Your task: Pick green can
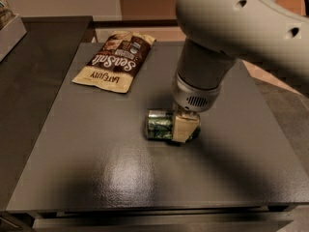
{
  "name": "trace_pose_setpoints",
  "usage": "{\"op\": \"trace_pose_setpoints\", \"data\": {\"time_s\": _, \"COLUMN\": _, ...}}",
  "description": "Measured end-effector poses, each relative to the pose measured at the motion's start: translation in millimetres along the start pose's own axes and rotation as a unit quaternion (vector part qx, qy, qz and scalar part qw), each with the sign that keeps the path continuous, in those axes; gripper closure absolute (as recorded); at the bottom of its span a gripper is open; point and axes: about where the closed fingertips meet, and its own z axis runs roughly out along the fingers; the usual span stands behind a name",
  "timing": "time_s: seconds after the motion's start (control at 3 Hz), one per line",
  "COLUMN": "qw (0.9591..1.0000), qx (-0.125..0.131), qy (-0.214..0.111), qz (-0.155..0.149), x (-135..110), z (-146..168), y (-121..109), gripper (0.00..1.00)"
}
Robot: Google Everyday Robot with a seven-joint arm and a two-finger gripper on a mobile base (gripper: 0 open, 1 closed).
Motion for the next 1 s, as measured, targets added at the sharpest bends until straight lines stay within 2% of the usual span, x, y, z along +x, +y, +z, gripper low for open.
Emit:
{"op": "trace_pose_setpoints", "data": {"time_s": 0.33, "qw": 0.9999, "qx": 0.007, "qy": 0.007, "qz": 0.000, "x": -0.8, "z": -18.1, "y": -4.1, "gripper": 1.00}}
{"op": "trace_pose_setpoints", "data": {"time_s": 1.0, "qw": 0.9995, "qx": 0.028, "qy": 0.000, "qz": -0.018, "x": -9.1, "z": -78.8, "y": -13.4, "gripper": 1.00}}
